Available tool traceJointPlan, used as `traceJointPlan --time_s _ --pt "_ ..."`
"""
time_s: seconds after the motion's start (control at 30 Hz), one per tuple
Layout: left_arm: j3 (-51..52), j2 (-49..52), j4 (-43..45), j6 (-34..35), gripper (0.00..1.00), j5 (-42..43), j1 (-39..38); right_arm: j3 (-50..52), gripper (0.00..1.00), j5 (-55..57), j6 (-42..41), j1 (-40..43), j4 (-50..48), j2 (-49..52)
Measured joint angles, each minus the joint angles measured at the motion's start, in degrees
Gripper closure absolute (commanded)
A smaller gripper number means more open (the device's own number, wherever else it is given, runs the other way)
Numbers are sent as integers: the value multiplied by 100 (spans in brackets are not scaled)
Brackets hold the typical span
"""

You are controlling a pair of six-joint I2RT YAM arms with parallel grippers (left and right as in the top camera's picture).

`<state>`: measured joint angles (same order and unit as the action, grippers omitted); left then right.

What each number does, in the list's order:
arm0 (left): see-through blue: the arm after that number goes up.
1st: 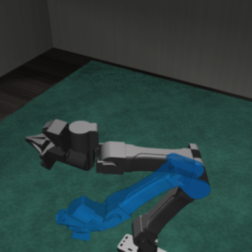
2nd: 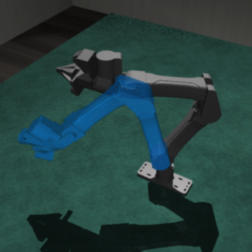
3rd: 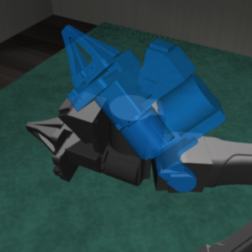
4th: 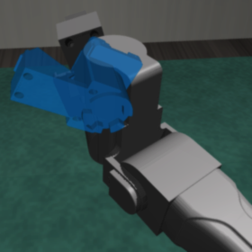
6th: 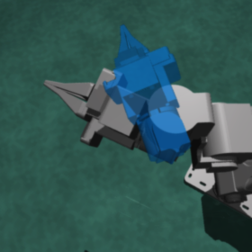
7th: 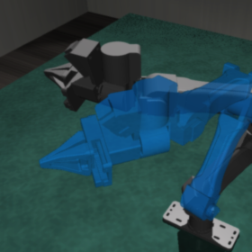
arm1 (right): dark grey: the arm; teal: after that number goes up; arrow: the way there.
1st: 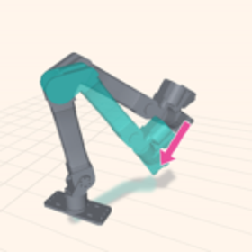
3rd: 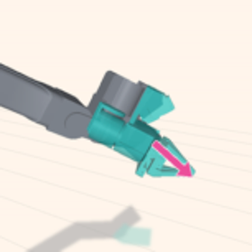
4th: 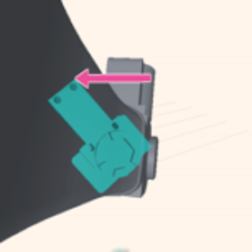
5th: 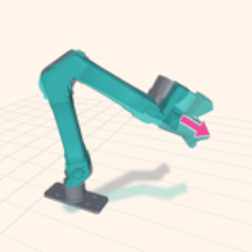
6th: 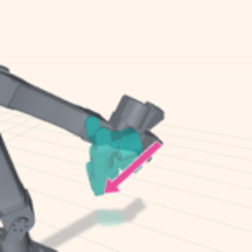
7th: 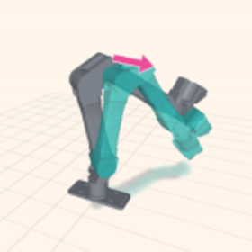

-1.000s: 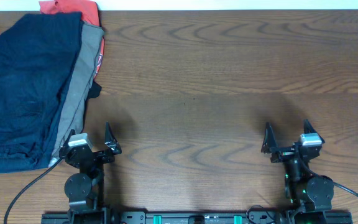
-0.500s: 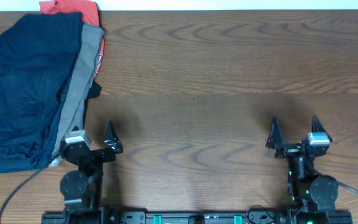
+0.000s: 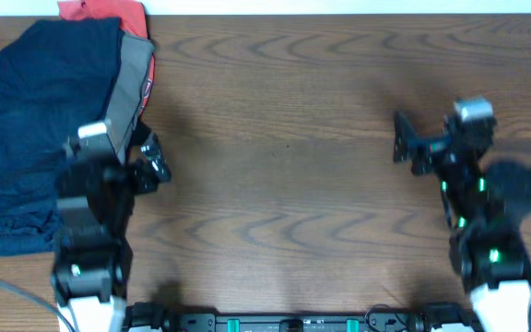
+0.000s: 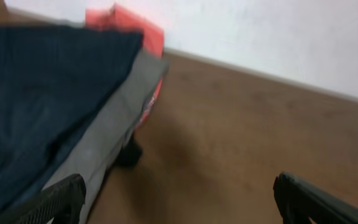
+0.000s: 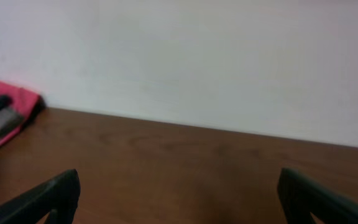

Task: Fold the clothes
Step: 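Reach the left gripper to the top navy shorts on the stack and grasp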

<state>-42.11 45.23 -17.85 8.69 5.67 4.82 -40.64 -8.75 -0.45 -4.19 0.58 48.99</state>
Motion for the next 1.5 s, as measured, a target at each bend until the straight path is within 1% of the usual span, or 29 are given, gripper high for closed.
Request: traceJointPlan --time_s 0.1,0.23,0.33,0.47,0.67,0.8,0.97,1.07,1.13,1.27,1.37,1.5 --pt "-896 721 -817 -173 2 0 2 -927 1 -249 17 0 634 922" --pt "-2179 1672 -2144 -597 2 2 0 -2011 1 -461 31 0 1547 1978" --pt "-2957 2317 -2796 -911 2 2 0 -2610 1 -634 33 0 1880 2660" --pt "-3250 2826 -2798 -1147 2 0 0 -2916 1 -990 33 0 1633 3233" --pt "-3254 3569 -2721 -1550 2 -170 101 -2924 1 -1344 24 0 1596 3547" --pt "-3254 4000 -2555 -1657 2 -310 577 -2931 1 -1432 22 0 1788 3615" --pt "-3254 4581 -2068 -1679 2 -385 1419 -2940 1 -1484 22 0 1853 3665" --pt "-3254 4937 -1838 -1869 2 -448 1794 -2940 1 -1486 22 0 1856 3689" --pt "-3254 5169 -1788 -2083 2 -461 1921 -2940 1 -1486 24 0 1862 3689" --pt "-3254 5591 -1786 -2404 0 -459 1943 -2944 1 -1486 22 0 1860 3694" --pt "-3254 5838 -1786 -2516 5 -457 1930 -2949 1 -1486 22 0 1856 3722" --pt "-3254 6037 -1764 -2581 18 -459 1930 -2949 5 -1486 15 0 1856 3790"
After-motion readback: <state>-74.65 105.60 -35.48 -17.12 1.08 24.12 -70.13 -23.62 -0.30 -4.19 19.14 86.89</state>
